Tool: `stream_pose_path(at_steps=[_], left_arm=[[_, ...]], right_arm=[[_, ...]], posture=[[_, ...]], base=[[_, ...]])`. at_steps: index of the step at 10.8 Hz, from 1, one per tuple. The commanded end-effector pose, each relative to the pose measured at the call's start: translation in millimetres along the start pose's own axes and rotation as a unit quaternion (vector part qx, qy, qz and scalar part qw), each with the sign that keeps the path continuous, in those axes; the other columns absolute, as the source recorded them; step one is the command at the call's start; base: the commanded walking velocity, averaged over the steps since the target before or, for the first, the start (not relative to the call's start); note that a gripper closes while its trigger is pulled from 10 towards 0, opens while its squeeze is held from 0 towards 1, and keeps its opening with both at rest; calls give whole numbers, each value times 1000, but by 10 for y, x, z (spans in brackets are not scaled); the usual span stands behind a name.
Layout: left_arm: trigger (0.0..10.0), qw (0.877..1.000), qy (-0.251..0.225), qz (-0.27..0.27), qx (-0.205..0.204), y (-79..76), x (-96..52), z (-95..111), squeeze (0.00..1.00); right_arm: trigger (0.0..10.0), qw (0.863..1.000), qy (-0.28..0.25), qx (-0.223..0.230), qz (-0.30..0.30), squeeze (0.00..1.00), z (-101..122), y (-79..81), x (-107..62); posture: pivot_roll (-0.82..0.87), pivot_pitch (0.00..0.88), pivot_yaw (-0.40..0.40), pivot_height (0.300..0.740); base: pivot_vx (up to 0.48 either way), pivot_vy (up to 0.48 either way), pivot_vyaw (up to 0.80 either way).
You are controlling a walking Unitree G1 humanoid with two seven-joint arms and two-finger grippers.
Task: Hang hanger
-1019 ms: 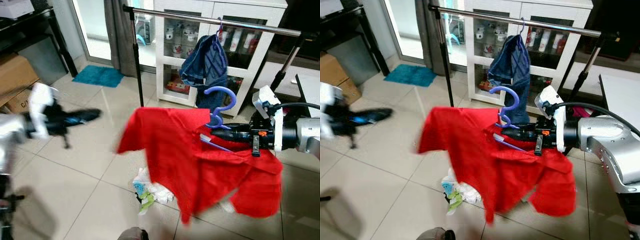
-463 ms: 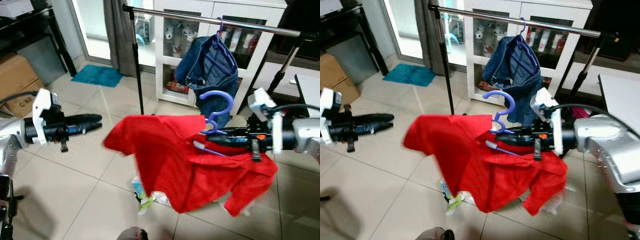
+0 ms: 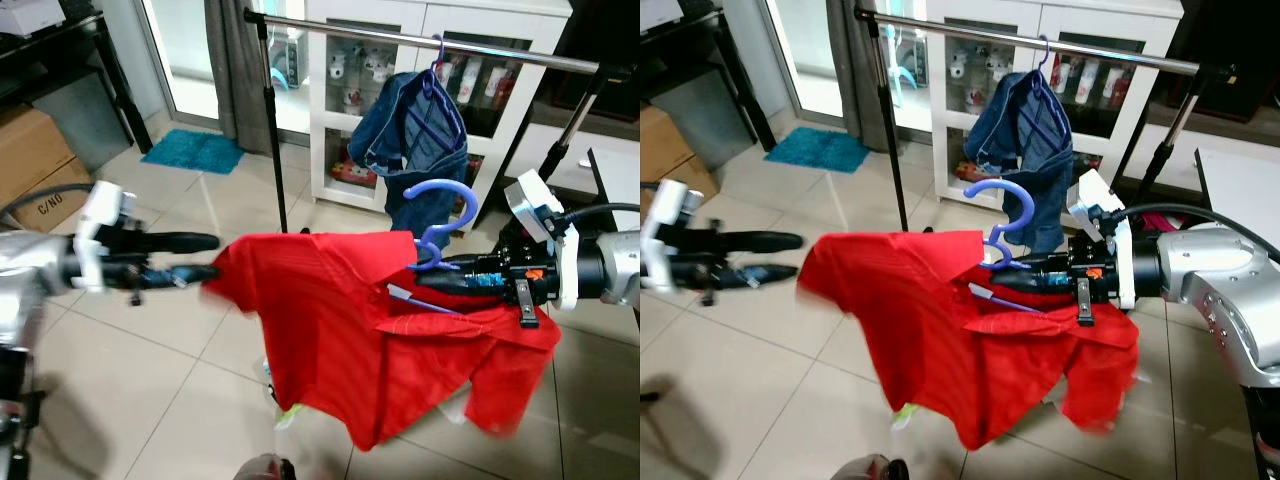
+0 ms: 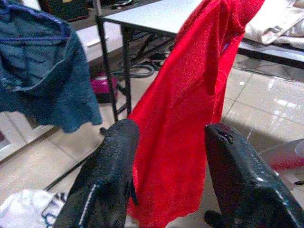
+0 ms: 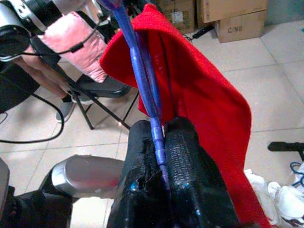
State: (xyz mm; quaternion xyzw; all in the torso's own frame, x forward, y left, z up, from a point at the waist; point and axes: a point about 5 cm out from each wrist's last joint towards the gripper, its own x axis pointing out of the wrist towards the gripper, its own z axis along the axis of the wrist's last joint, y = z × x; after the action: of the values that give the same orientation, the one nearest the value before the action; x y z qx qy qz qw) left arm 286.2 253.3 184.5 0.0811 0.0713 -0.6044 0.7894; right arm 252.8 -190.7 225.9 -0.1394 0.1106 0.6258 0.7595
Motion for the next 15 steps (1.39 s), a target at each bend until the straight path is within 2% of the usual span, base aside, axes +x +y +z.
stream_pose_path(at_steps=[1,2,3,4,6,7,8,9,10,15], left_arm=[[10000,1000,2,-7,12,-18,51,9,933],[10000,1000,1,-11,20,-24,88,5,663],[10000,999,5,-3,32,-13,111,0,227],[10000,999,15,6,31,0,102,-22,4],[10000,999,24,27,35,35,72,-63,0],[7608,999,28,22,29,26,79,-108,0],[4235,999,28,16,25,15,96,-123,0],[0,1000,25,6,18,1,123,-139,0],[0,1000,21,-4,11,-7,160,-148,0],[0,1000,12,2,-5,7,130,-137,0]], right_arm=[[10000,999,-19,-29,10,0,125,24,-16],[10000,999,-21,-29,15,0,128,31,-11],[10000,999,-24,-28,23,0,141,53,-5],[10000,999,-26,-27,31,0,152,76,-4],[10000,998,-29,-26,39,0,158,94,-2],[10000,998,-31,-26,42,0,163,99,6],[10000,998,-32,-26,42,0,164,99,8],[10000,998,-32,-27,43,0,169,100,14],[10000,998,-33,-27,42,0,174,98,16],[10000,998,-33,-26,35,0,158,92,18]], posture=[[-47,21,44,740],[-47,21,44,740],[-47,22,43,740],[-49,24,45,740],[-48,25,46,740],[-45,25,45,740],[-45,25,45,740],[-46,25,46,740],[-49,23,49,740],[-47,18,54,740]], base=[[0,0,0],[0,0,0],[0,0,0],[0,0,0],[0,0,0],[0,0,0],[0,0,0],[0,0,0],[0,0,0],[0,0,0]])
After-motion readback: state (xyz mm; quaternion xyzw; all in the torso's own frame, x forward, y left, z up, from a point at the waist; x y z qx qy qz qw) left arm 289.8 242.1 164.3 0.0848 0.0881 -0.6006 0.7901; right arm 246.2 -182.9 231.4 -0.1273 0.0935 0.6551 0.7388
